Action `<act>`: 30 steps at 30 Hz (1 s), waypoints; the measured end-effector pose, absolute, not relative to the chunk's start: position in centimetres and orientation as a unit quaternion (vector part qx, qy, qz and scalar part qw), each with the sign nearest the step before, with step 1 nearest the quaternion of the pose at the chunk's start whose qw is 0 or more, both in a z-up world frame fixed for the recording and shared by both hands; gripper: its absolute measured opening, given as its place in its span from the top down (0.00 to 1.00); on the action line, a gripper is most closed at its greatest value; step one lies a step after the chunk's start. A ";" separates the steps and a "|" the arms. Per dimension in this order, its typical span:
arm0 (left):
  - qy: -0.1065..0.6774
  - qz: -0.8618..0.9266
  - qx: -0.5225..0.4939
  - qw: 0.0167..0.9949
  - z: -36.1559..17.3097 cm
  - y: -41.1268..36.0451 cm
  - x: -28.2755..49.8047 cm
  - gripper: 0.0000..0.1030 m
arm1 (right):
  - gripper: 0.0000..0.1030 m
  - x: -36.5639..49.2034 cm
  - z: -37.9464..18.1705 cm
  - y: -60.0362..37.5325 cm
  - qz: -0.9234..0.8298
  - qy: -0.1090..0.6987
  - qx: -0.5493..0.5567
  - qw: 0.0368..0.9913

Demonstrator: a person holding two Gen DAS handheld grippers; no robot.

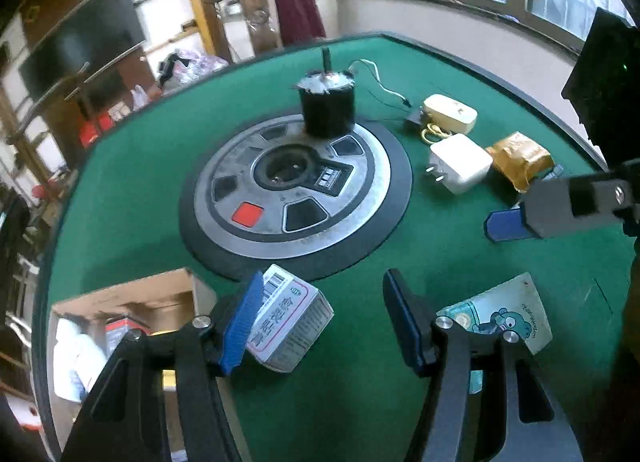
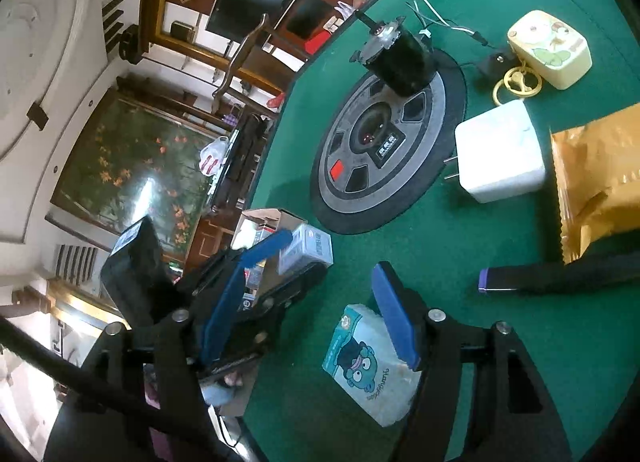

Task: Organize objects
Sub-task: 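Grasp the white barcode ointment box with the left gripper while the right gripper grasps the blue cartoon packet, then carry the ointment box and blue cartoon packet over the cardboard box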

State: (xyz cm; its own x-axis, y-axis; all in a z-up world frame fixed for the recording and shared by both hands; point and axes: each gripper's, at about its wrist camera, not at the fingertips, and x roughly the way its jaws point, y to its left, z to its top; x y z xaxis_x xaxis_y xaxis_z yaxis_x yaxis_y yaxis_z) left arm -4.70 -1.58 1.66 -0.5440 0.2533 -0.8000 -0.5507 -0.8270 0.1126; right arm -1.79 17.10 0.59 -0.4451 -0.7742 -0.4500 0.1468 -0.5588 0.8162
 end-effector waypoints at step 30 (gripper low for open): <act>0.122 0.841 -0.492 0.192 -0.8 -0.5 -5.4 0.71 | 0.37 -1.4 -0.2 14.9 -0.782 -0.310 0.463 0.279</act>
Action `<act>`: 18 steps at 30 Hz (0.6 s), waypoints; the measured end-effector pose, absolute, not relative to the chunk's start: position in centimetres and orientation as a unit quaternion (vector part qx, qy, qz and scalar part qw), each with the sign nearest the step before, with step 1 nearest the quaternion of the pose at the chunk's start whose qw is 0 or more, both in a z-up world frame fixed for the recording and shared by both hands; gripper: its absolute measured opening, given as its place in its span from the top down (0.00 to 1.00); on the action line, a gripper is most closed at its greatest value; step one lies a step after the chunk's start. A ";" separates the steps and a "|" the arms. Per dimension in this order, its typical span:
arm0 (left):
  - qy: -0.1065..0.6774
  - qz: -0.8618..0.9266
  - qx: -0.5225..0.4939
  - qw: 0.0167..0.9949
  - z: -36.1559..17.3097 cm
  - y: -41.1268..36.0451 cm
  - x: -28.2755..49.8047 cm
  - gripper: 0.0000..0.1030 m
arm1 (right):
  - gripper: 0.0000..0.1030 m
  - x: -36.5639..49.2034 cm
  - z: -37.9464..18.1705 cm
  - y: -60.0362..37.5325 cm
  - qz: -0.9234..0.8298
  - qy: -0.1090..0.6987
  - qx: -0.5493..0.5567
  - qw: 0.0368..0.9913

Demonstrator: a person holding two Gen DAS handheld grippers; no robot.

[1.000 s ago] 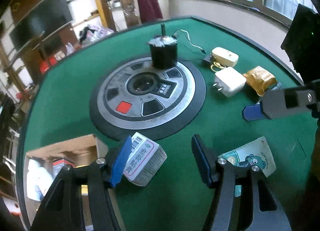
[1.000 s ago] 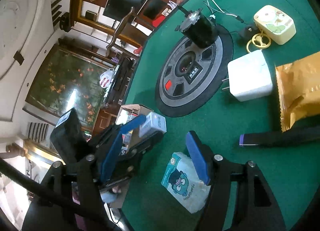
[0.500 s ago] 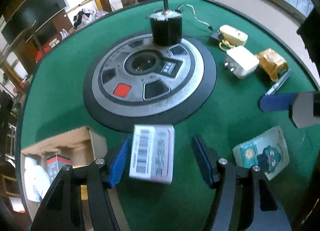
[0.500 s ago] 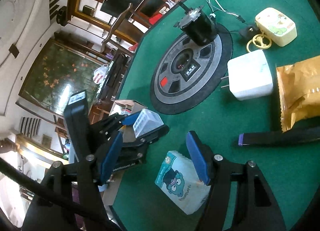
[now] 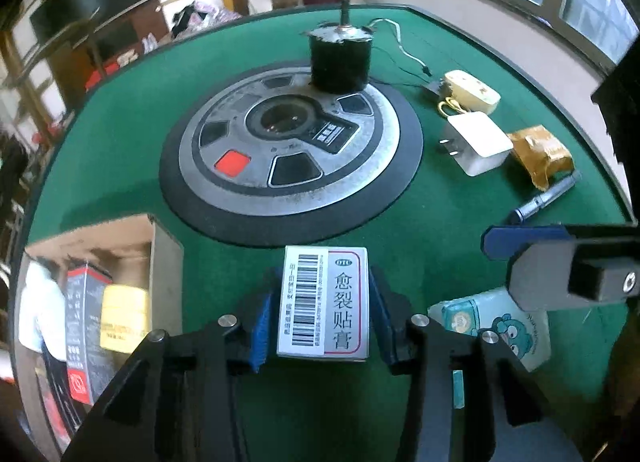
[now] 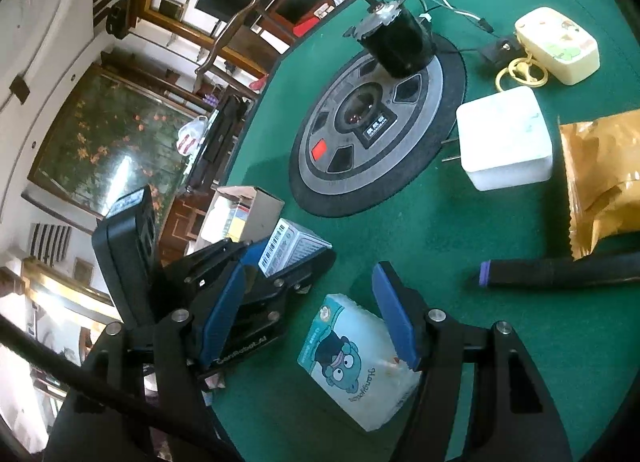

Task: Organize objects
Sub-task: 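Carry the ointment box and blue cartoon packet over the cardboard box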

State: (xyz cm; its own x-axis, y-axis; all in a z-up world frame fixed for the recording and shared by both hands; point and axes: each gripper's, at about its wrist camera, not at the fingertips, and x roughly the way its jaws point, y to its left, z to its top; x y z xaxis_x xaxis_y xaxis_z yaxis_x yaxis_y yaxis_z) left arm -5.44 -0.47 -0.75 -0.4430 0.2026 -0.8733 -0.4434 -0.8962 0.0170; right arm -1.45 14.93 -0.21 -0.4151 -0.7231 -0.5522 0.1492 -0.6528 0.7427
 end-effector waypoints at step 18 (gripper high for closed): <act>-0.026 0.880 -0.431 0.199 6.3 -12.4 6.0 0.72 | 0.36 2.2 -0.1 8.8 -0.816 -0.095 0.508 0.258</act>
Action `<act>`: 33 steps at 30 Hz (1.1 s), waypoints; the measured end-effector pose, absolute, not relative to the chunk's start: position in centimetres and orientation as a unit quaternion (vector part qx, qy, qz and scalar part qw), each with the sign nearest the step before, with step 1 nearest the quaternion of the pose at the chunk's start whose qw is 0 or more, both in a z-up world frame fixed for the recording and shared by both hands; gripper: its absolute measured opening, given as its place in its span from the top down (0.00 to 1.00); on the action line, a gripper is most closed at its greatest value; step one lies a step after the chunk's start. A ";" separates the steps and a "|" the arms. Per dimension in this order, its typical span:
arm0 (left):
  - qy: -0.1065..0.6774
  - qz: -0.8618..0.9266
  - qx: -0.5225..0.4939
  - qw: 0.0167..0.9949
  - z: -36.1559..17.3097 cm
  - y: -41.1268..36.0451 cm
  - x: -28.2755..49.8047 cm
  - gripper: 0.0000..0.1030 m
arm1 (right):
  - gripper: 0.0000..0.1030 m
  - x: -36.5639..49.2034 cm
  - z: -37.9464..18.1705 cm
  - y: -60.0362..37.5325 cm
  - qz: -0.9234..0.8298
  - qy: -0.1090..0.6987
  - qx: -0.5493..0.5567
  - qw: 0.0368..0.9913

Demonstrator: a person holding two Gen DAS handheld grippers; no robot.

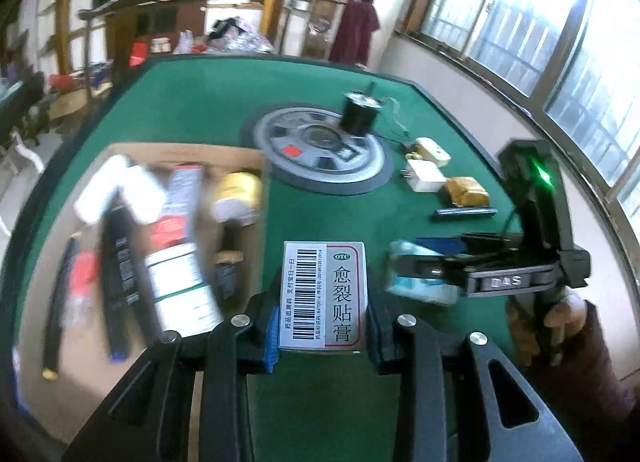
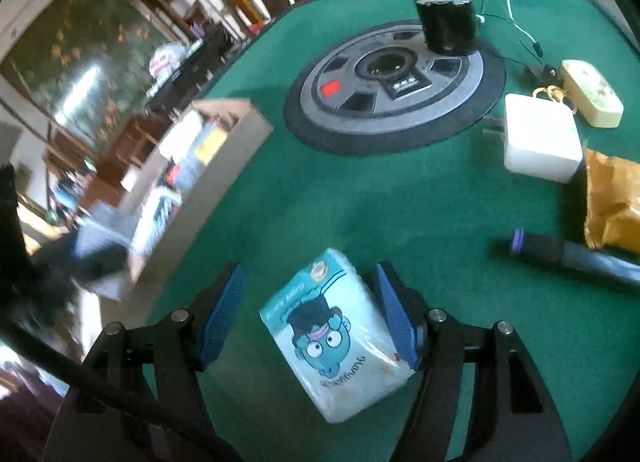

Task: Organize objects
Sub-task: 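Carry the ointment box and blue cartoon packet over the cardboard box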

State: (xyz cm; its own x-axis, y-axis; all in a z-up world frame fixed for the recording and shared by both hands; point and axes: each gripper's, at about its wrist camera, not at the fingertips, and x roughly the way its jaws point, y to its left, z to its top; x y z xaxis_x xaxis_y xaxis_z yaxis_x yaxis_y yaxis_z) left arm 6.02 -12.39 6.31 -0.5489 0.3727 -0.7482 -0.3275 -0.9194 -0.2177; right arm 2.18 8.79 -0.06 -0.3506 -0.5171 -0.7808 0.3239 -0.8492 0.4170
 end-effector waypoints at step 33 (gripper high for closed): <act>-0.079 0.900 -0.417 0.098 2.8 -25.5 10.9 0.72 | 0.60 9.3 5.4 -0.6 -0.847 -0.022 0.479 0.230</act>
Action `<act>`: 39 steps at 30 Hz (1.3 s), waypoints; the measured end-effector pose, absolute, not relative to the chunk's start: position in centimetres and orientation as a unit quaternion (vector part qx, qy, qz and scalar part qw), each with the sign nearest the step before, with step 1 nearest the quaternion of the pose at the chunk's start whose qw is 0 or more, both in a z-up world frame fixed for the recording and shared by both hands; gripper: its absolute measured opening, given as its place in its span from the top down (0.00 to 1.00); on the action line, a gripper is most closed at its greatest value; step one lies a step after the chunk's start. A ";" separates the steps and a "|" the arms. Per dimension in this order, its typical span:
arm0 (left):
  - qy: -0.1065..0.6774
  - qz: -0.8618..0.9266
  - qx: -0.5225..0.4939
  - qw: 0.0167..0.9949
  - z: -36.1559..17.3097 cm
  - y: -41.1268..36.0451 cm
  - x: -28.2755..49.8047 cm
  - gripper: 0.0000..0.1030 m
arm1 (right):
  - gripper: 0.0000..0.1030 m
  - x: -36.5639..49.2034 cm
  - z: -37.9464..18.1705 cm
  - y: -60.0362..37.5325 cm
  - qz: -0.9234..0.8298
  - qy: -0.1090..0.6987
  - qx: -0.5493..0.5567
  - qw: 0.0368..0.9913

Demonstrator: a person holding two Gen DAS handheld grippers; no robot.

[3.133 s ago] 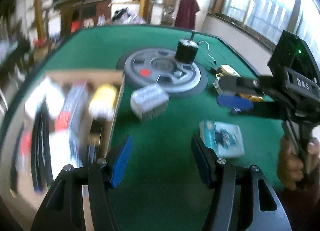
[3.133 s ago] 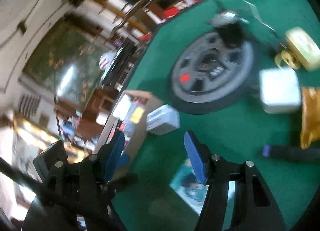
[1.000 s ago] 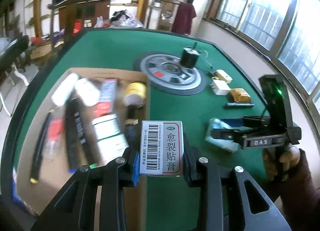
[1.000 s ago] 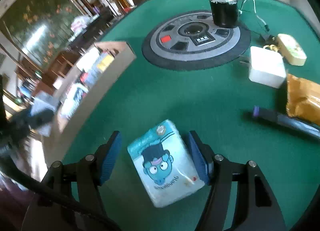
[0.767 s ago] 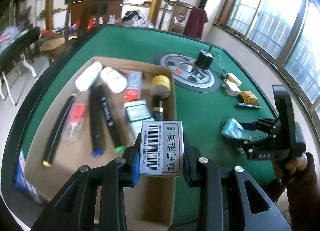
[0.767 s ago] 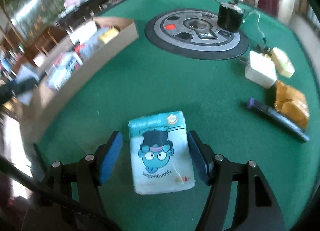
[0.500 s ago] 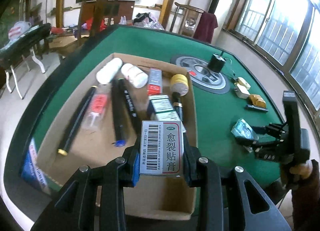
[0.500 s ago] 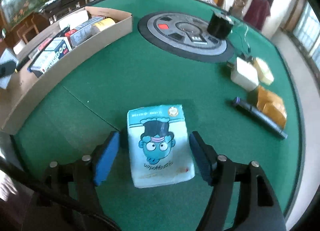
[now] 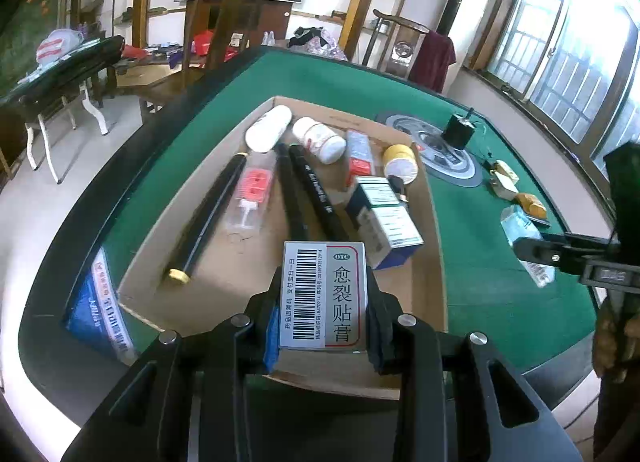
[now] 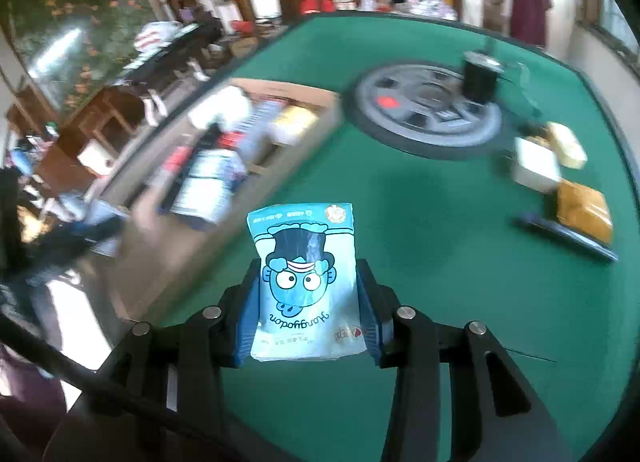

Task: Organize objects
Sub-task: 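Carry the ointment box and blue cartoon packet over the cardboard box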

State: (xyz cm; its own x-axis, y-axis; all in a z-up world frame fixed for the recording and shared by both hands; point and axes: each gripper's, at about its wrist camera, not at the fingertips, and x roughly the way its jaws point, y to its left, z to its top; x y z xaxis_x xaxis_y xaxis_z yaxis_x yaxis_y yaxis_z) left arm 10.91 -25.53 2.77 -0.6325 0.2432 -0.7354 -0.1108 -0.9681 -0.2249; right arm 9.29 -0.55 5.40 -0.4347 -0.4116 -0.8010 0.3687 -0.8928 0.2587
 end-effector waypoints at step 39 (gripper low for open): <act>-0.012 0.912 -0.410 0.028 1.8 -26.5 7.7 0.72 | 0.59 6.8 0.6 -15.1 -0.820 0.086 0.492 0.280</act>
